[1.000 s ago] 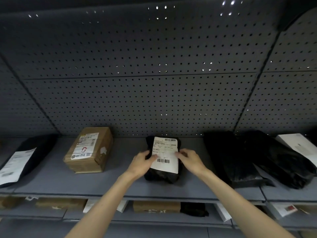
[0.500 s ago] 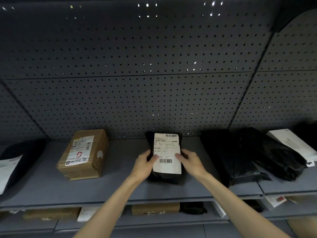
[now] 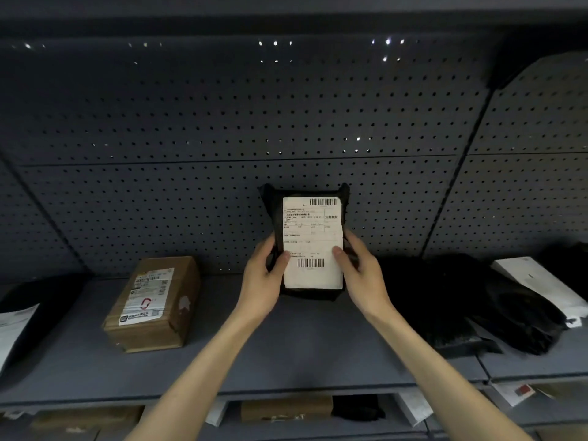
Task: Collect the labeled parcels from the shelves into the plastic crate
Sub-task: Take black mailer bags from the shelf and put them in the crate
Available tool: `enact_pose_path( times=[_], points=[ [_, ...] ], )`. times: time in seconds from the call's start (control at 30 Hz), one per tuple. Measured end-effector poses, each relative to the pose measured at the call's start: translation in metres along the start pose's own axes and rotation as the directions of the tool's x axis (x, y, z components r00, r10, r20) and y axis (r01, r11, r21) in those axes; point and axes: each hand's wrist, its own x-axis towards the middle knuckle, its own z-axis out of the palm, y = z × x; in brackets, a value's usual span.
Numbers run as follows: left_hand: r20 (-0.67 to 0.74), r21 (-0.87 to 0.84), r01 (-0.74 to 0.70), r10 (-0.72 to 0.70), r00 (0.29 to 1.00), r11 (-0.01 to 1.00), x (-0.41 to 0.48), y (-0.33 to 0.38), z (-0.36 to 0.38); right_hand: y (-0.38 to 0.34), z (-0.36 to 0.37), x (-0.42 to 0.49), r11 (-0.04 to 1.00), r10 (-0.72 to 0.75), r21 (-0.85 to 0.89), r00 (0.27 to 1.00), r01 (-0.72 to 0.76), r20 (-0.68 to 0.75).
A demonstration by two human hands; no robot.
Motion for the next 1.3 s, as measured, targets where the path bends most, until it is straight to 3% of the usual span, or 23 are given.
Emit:
enact_pose_path(
  times=[0.4, 0.6, 0.77, 1.0, 1.2, 1.3],
  points=[
    [0.001, -0.019, -0.050, 0.050, 0.999, 0.999, -0.003, 0.013, 0.002, -0.008, -0.006, 0.005, 0.999, -0.008, -0.034, 0.999, 0.007, -0.045],
    [0.022, 0.065, -0.017, 0.016, 1.000, 0.998, -0.002, -0.012, 0.004, -0.003, -0.001, -0.003, 0.996, 0.044, -0.073, 0.999, -0.045, -0.019],
    [0.074, 0.111, 0.165, -0.174, 0.982, 0.980, -0.012, -0.044, 0.005, 0.019, 0.014, -0.012, 0.969, 0.177, -0.178, 0.984, -0.169, 0.025],
    [0.123, 0.138, 0.419, -0.436, 0.892, 0.897, -0.027, -0.076, 0.002, 0.057, 0.035, -0.024, 0.874, 0.406, -0.329, 0.909, -0.357, 0.094],
    [0.197, 0.293, 0.417, -0.481, 0.854, 0.860, -0.028, -0.083, -0.009, 0.064, 0.036, -0.029, 0.817, 0.488, -0.420, 0.862, -0.395, 0.137],
    [0.191, 0.544, 0.293, -0.456, 0.869, 0.786, -0.019, -0.076, -0.014, 0.059, 0.028, -0.023, 0.762, 0.495, -0.568, 0.846, -0.311, 0.199]
  ],
)
